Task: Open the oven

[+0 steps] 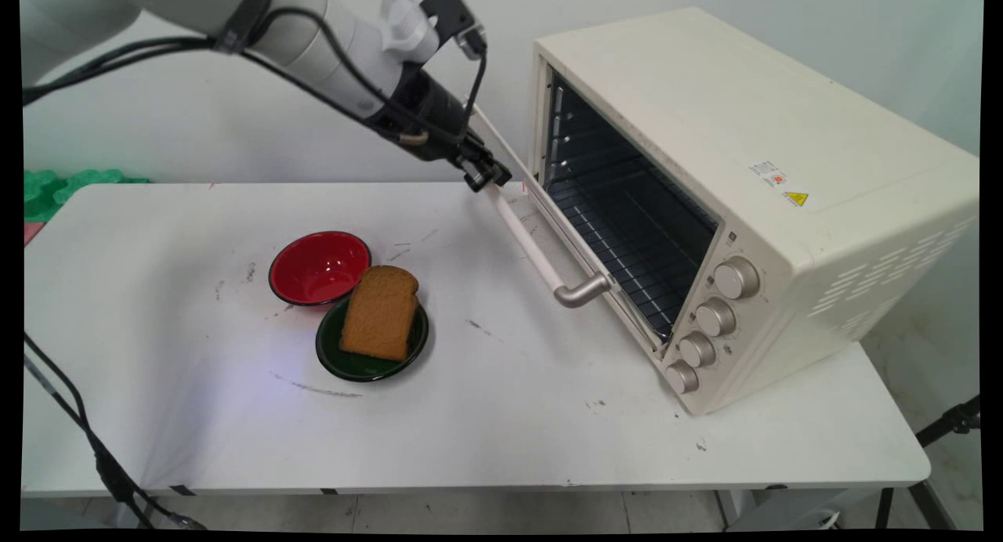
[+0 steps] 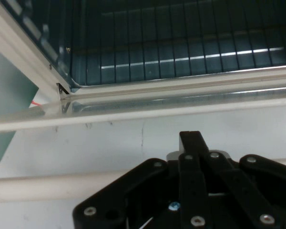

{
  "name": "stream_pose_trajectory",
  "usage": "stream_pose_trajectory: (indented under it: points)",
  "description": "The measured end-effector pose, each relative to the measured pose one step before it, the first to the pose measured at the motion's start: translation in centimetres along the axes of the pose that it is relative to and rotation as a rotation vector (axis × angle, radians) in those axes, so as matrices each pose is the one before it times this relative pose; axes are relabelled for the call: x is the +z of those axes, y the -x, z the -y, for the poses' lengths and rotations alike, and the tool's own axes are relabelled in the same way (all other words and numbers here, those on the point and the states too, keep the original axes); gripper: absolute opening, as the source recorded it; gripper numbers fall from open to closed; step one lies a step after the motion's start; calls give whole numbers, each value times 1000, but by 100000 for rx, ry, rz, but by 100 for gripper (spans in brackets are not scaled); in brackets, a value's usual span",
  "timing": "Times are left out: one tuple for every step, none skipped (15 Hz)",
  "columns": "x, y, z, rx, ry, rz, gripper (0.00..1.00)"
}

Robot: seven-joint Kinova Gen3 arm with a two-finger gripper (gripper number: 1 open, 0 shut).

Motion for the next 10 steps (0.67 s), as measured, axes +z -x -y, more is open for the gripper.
stream_pose_trajectory:
  points:
    - [143, 522, 1, 68, -31, -831, 0]
    - [174, 613, 8, 86, -2, -1004, 0]
    - [159, 624, 22, 55, 27, -1006, 0]
    - [118, 518, 12, 81, 49, -794, 0]
    - [110, 622, 30, -43, 118, -855, 0]
    - [94, 666, 35, -319, 98, -917, 0]
    - [83, 496, 29, -283, 87, -686, 0]
    - [72, 665, 72, -476, 23, -736, 0]
    - [31, 590, 57, -345, 39, -575, 0]
    - [37, 653, 59, -276, 122, -640, 0]
